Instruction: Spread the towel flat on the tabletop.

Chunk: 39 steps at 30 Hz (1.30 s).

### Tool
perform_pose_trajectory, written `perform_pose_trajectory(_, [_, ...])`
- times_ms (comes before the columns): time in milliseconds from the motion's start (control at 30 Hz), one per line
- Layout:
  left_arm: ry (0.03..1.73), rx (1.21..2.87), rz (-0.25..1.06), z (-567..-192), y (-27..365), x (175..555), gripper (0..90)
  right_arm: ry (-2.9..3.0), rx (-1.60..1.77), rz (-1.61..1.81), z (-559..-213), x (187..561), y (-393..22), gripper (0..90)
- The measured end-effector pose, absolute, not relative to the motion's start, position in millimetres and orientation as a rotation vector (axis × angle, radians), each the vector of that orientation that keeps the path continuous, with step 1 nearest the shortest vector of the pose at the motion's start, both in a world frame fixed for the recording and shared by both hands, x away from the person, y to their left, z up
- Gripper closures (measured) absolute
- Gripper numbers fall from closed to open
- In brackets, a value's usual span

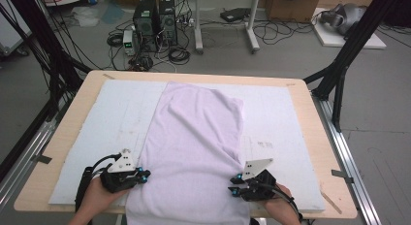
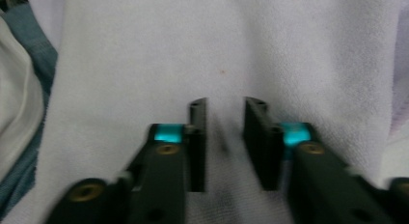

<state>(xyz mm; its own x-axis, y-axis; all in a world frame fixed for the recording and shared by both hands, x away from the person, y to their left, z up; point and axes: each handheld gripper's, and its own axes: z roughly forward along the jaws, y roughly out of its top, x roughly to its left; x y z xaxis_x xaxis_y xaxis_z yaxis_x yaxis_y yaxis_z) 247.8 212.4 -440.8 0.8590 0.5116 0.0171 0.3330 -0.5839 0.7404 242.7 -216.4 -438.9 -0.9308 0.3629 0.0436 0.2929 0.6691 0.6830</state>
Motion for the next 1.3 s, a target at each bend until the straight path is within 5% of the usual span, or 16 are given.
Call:
perform_pose_trajectory(100, [0.613,2.232,0.318,-437.8,216.1,240.9,88.5,2.815,0.533,1.138,-439.1,243.2,-217.0,86.9])
perform_pose_trajectory(467, [0.58,2.216,0.287,-423.0,228.3,203.7,87.8,2.838,0.401,1.194,-418.0,221.6,-221.1,82.7])
perform_pose_trajectory(633, [0.563,2.251,0.263,-431.7,221.0,209.1,63.4,2.831,0.379,1.226,-422.9,220.2,-202.9,69.3])
perform_pose_trajectory(700, [0.549,2.28,0.258,-440.4,217.6,212.3,66.6,2.857,0.364,1.197,-430.6,220.3,-192.9,68.9])
perform_pose_trajectory(800, [0.543,2.251,0.264,-441.9,219.1,213.9,86.8,2.87,0.345,1.17,-440.8,220.2,-184.6,80.5])
perform_pose_trajectory(867, [0.535,2.253,0.279,-441.8,218.6,211.3,88.1,2.898,0.35,1.197,-441.5,221.7,-185.5,87.1])
perform_pose_trajectory(1133, [0.519,2.222,0.241,-430.0,227.9,178.3,88.3,2.986,0.218,1.308,-428.4,201.6,-191.9,84.9])
perform_pose_trajectory(1200, [0.516,2.22,0.228,-426.8,227.9,175.0,81.6,2.987,0.174,1.389,-421.2,196.0,-195.9,75.7])
perform_pose_trajectory(1233, [0.535,2.217,0.239,-425.7,227.0,176.7,69.3,2.948,0.198,1.4,-418.1,196.8,-199.0,75.1])
perform_pose_trajectory(1300, [0.54,2.213,0.243,-425.2,225.4,185.4,64.4,2.902,0.273,1.346,-416.1,203.4,-204.2,72.8])
